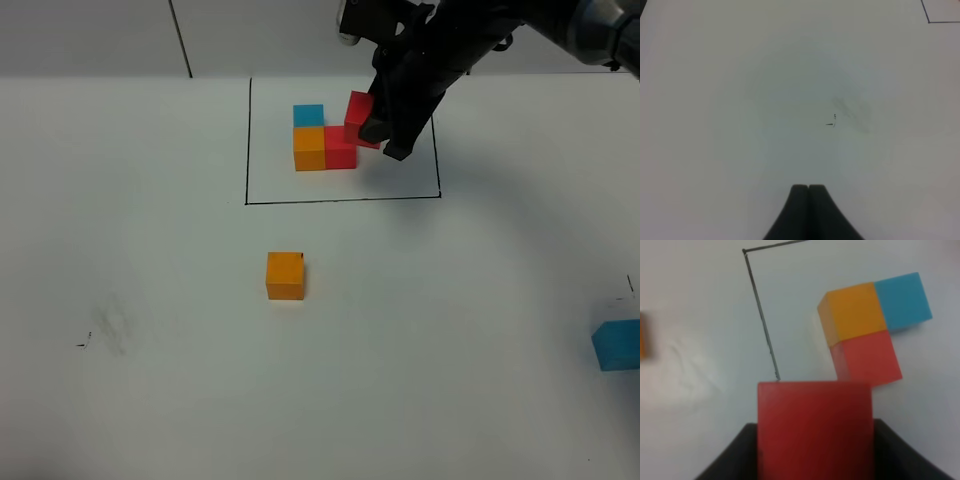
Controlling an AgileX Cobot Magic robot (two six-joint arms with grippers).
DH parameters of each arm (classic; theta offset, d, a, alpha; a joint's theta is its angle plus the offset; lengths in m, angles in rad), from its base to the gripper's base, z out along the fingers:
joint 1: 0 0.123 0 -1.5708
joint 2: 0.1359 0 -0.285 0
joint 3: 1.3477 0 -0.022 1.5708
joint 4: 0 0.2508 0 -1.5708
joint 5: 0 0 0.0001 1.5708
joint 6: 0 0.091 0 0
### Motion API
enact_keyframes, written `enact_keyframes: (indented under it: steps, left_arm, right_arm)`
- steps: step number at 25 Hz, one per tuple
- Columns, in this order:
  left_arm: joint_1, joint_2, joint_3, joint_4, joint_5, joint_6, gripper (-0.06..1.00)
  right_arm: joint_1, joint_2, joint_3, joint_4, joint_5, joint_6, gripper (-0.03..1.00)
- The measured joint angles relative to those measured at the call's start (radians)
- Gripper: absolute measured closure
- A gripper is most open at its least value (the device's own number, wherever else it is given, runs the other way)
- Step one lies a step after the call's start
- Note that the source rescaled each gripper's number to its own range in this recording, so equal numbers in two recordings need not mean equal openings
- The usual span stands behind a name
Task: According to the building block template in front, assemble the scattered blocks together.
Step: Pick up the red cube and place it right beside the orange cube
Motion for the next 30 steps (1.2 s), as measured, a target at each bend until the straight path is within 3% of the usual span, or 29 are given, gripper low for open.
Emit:
enact_keyframes:
  steps: [10,30]
  left_arm:
    - [0.000,0.000,0.000,0.000,0.000,0.000,0.94]
    - [0.000,0.000,0.000,0.000,0.000,0.000,0.94]
  right_arm:
    - [0.077,0.069,-0.034,-0.019,-0.002,-0.041,0.54]
    - [0.085,0.071,-0.038,-0.141,0.184,0.071,0.54]
